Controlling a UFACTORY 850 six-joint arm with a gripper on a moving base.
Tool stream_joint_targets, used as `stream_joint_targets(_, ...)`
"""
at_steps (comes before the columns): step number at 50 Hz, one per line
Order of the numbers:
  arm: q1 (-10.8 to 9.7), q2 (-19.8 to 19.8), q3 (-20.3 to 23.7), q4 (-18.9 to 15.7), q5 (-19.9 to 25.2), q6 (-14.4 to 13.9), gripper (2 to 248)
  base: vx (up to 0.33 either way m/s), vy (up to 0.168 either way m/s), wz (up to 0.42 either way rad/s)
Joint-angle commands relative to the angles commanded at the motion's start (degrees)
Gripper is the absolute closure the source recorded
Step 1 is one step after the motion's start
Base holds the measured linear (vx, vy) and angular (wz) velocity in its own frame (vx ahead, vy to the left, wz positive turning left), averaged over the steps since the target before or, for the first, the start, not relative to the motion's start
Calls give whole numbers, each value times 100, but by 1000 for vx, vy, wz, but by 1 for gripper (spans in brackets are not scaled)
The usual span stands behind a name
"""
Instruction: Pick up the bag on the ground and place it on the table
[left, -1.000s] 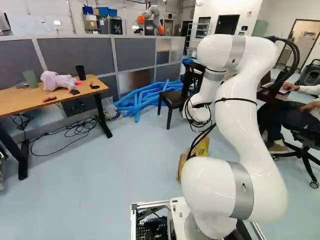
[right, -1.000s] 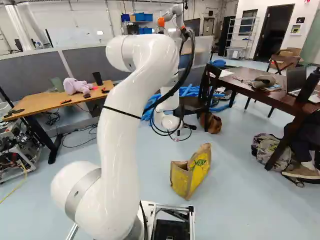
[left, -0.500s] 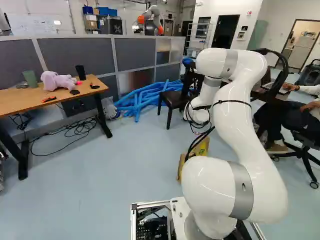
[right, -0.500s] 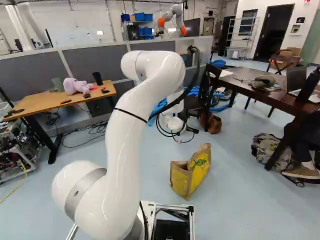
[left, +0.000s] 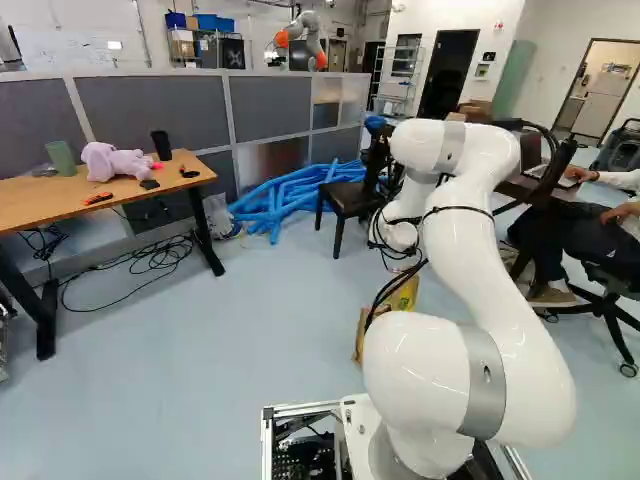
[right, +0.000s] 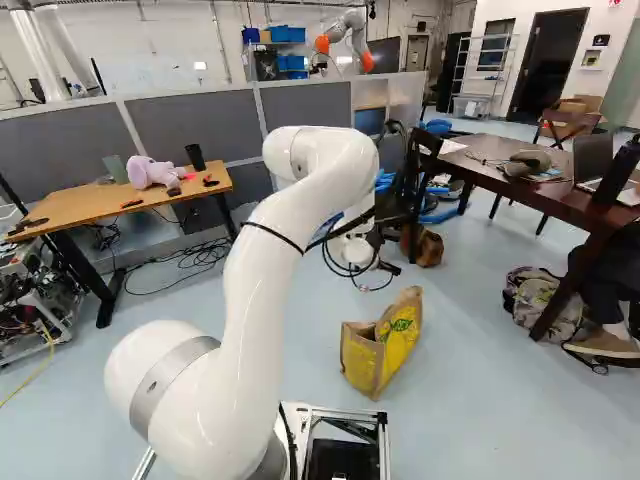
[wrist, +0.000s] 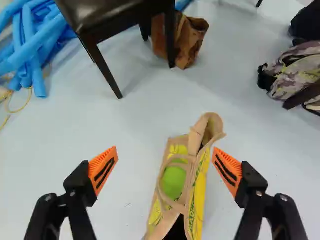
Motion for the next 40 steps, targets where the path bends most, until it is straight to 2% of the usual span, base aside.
stream_joint_targets(40, -208, -1116, -1240, 0, -1207, 0, 3, 0, 0, 0)
